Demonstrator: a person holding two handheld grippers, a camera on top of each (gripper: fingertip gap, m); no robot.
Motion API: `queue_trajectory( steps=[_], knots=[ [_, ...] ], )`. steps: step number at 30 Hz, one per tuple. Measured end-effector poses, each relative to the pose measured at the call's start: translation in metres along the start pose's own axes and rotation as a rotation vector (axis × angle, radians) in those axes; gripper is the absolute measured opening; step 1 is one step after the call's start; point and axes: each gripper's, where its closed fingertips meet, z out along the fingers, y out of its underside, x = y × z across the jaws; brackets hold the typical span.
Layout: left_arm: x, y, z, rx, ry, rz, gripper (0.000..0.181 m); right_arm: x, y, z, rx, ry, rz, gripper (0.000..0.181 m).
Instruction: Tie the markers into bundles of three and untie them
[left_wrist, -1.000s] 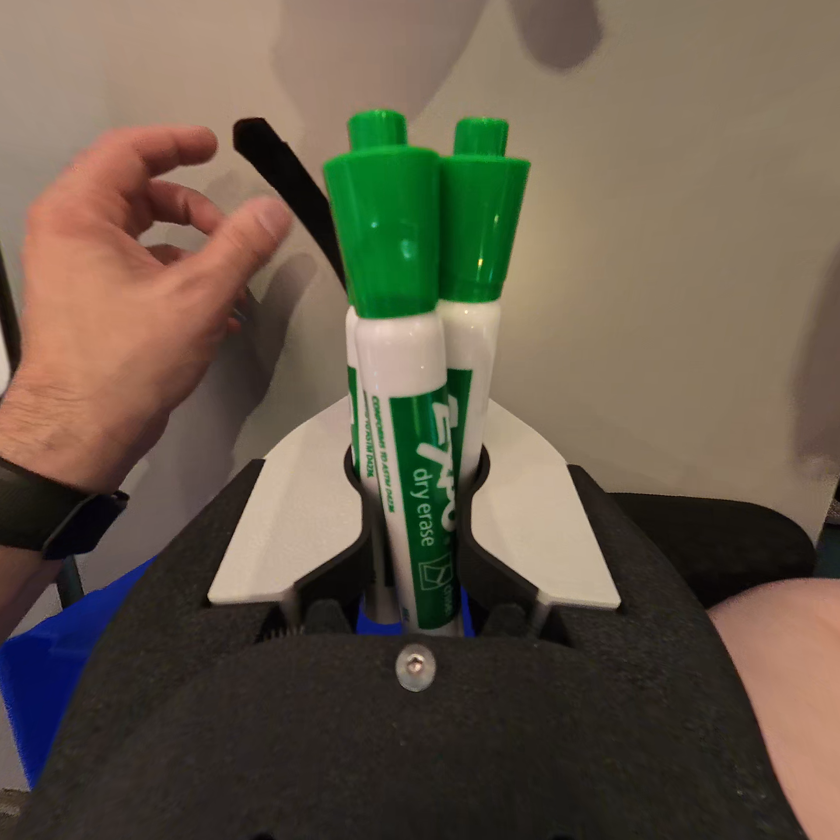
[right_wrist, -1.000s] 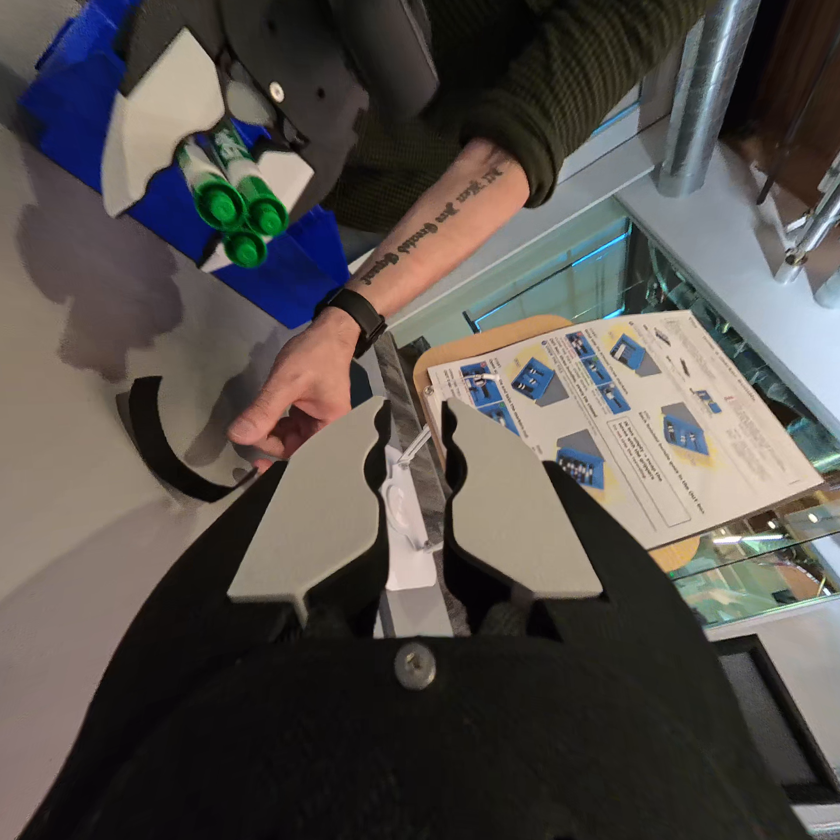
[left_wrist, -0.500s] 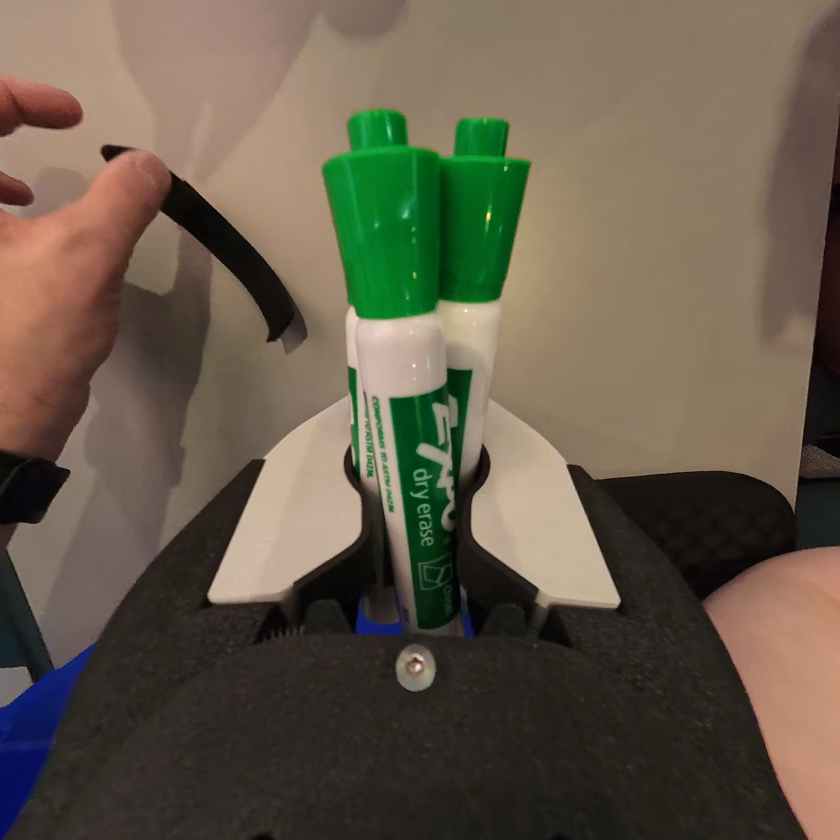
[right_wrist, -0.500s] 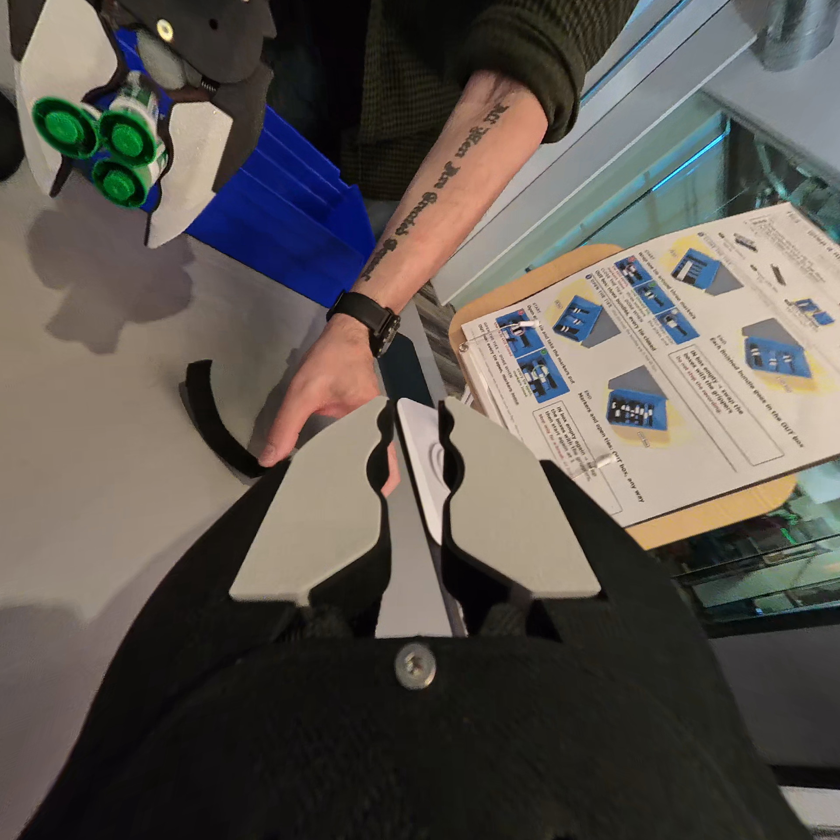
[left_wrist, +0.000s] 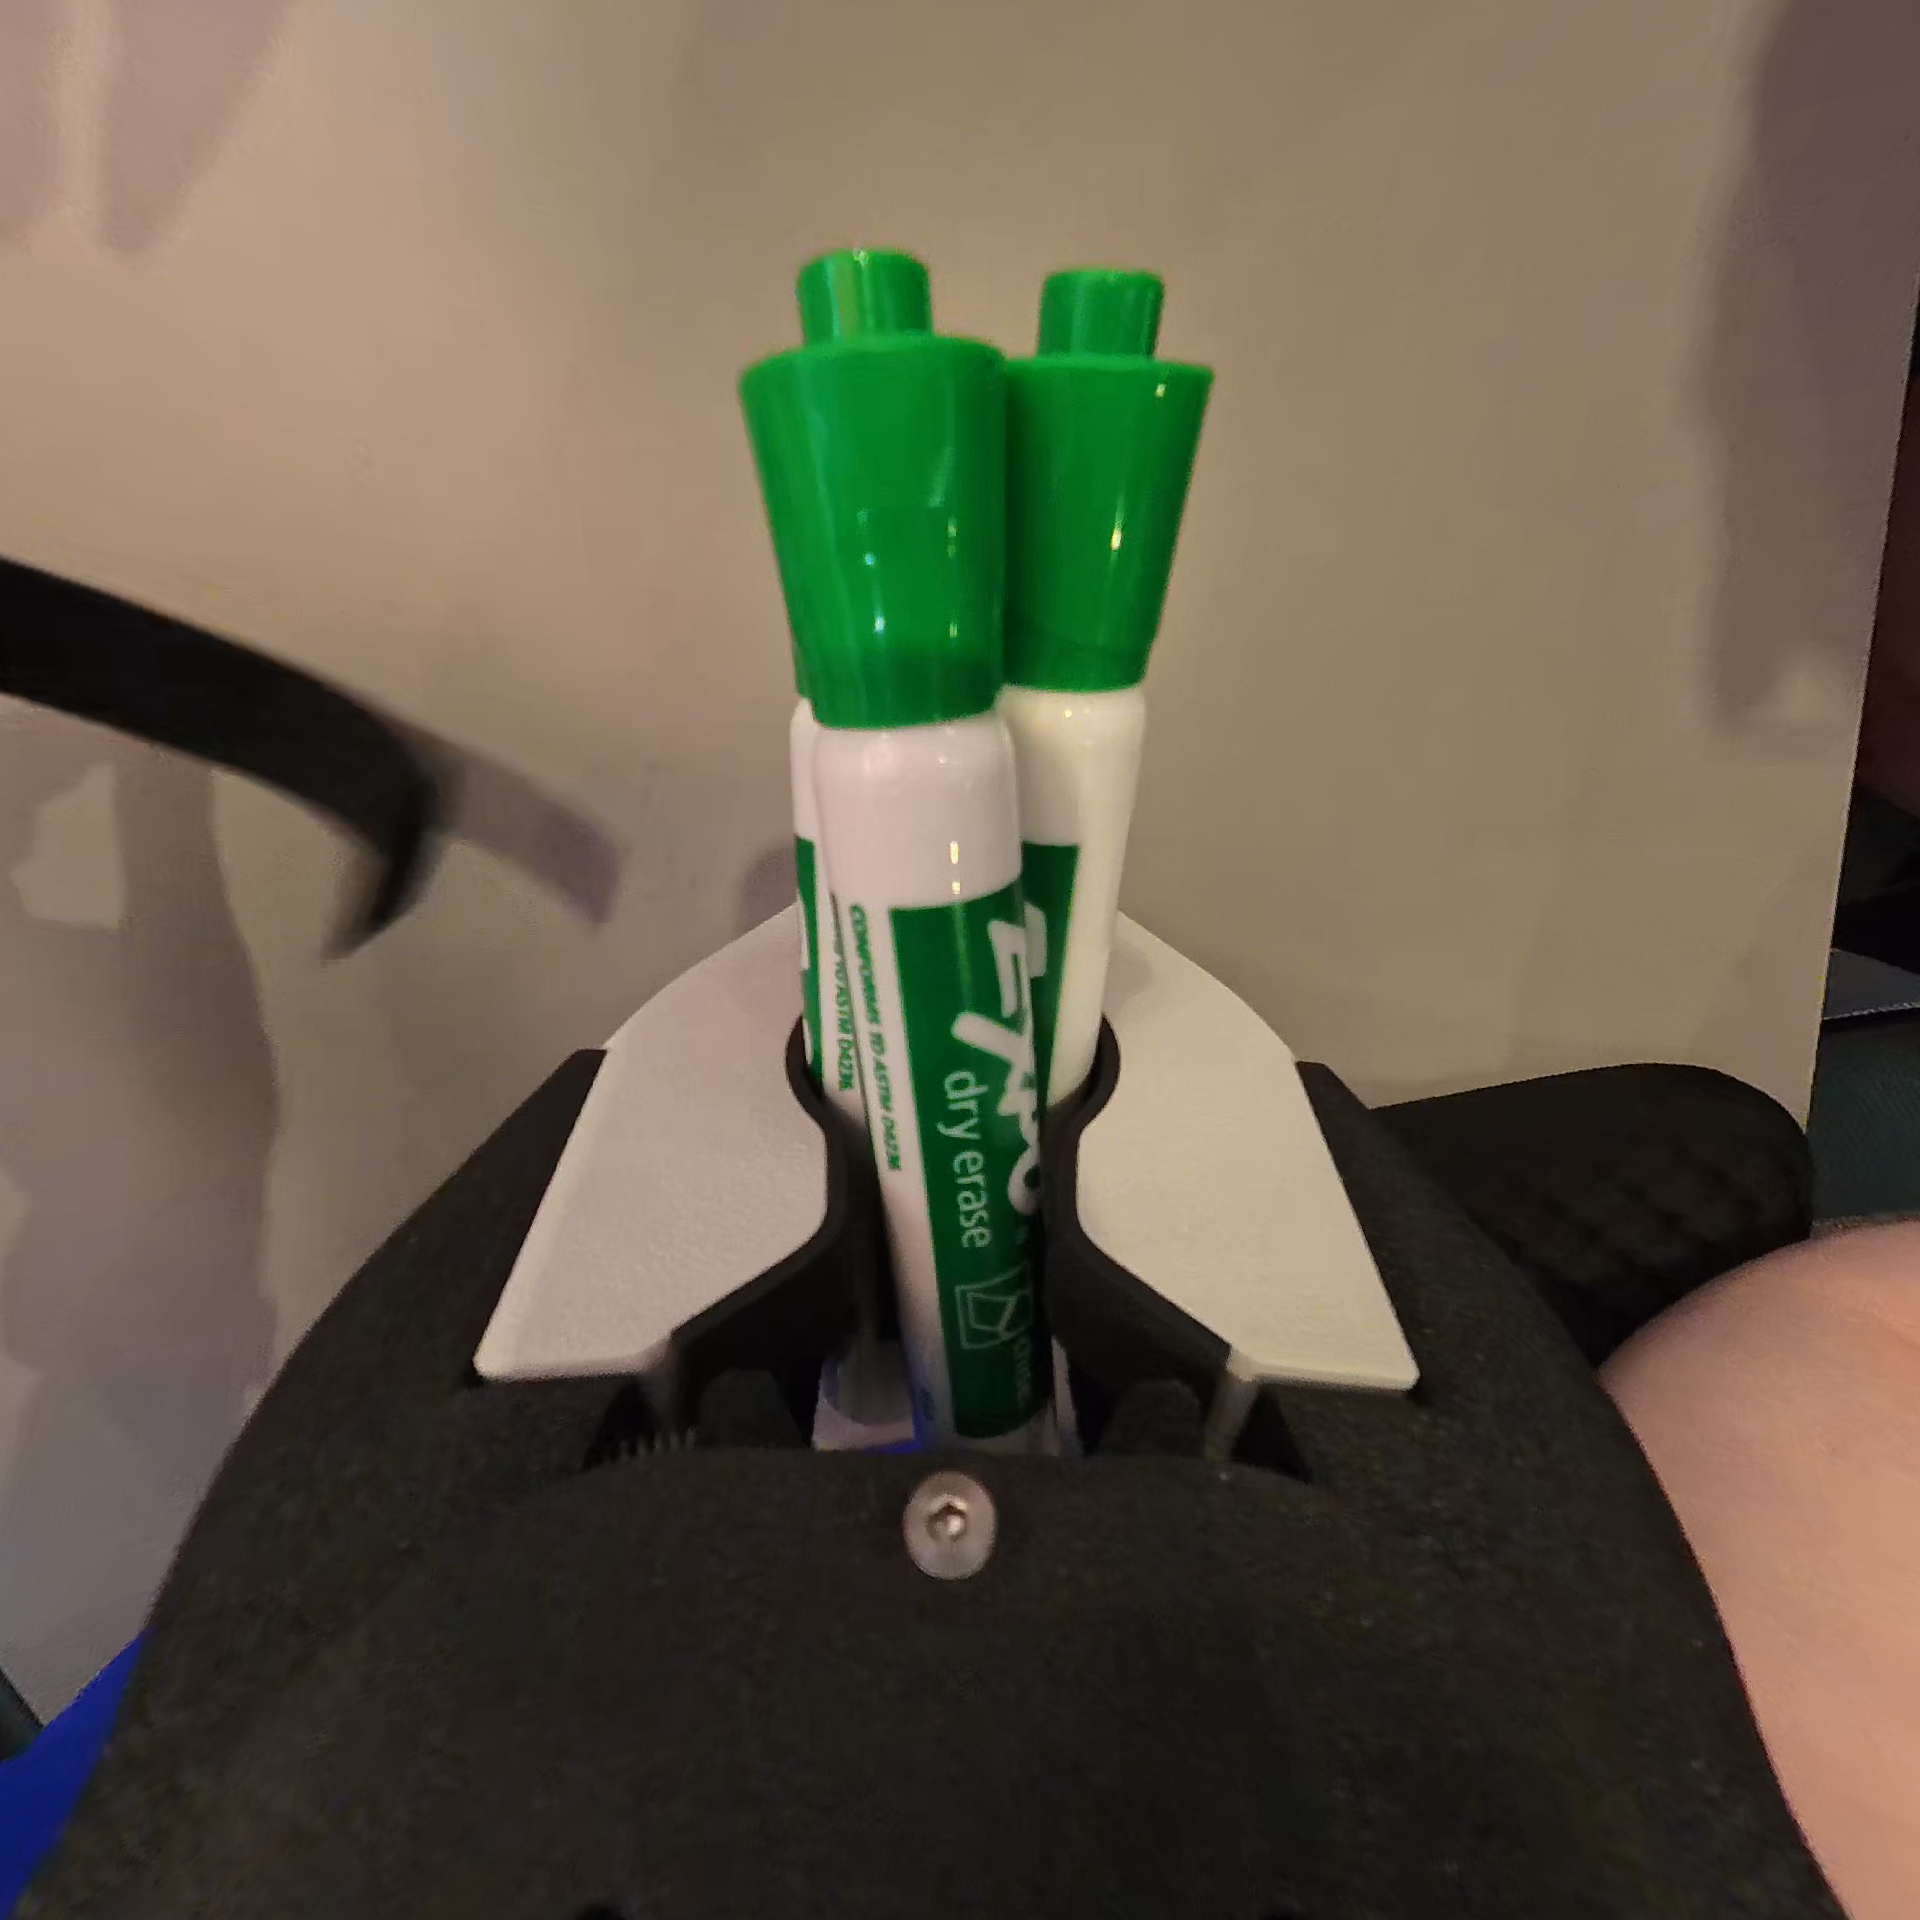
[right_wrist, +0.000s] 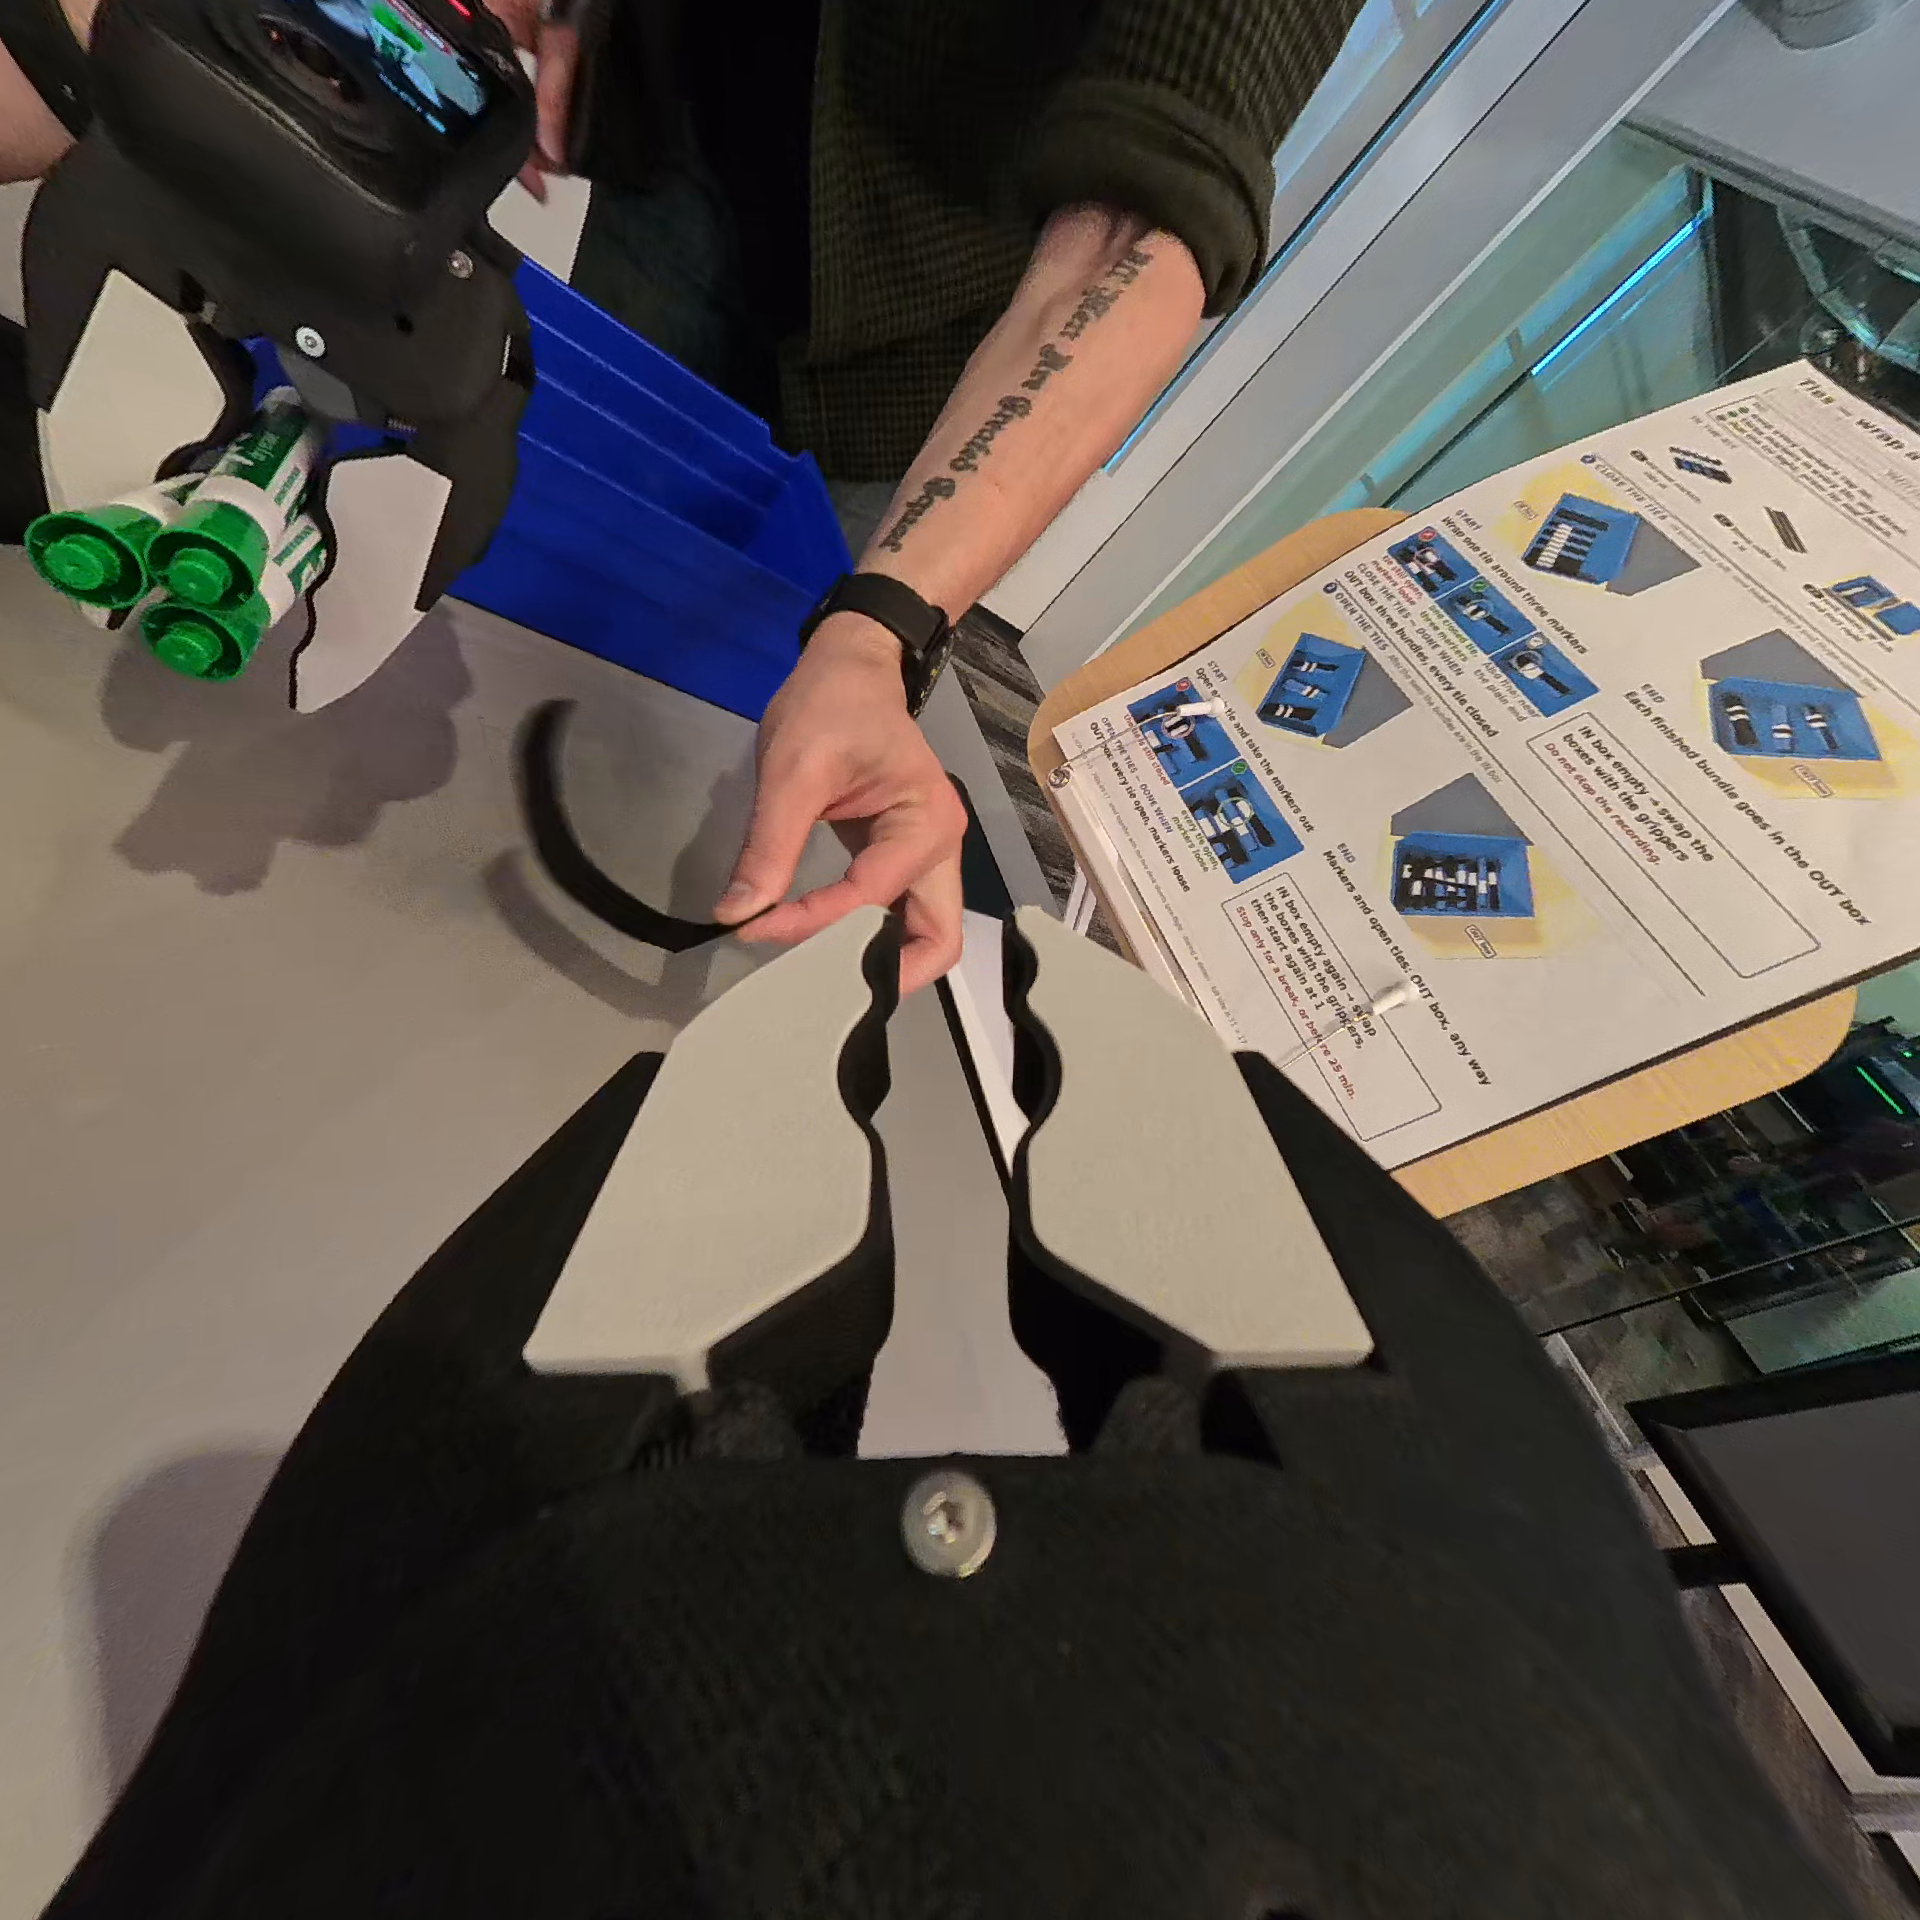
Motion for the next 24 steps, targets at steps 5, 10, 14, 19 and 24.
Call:
queue_trajectory(
  steps=[5,10,14,19,24],
  knots=[
    [-0.001,0.005,-0.008,-0.006,-0.030,-0.009,0.042,-0.001,0.006,0.003,-0.026,-0.004,-0.006,0.020],
    [-0.001,0.006,-0.019,0.008,-0.068,-0.009,0.042,-0.002,0.010,0.005,-0.046,-0.008,-0.009,0.020],
    [-0.001,0.008,-0.024,0.017,-0.079,-0.016,0.042,-0.003,0.014,0.007,-0.068,-0.009,-0.011,0.019],
    [-0.001,0.008,-0.025,0.018,-0.082,-0.017,0.042,-0.003,0.020,0.009,-0.084,-0.012,-0.002,0.019],
    [-0.001,0.008,-0.024,0.010,-0.081,-0.015,0.042,-0.003,0.023,0.009,-0.089,-0.015,0.007,0.019]
  ],
)
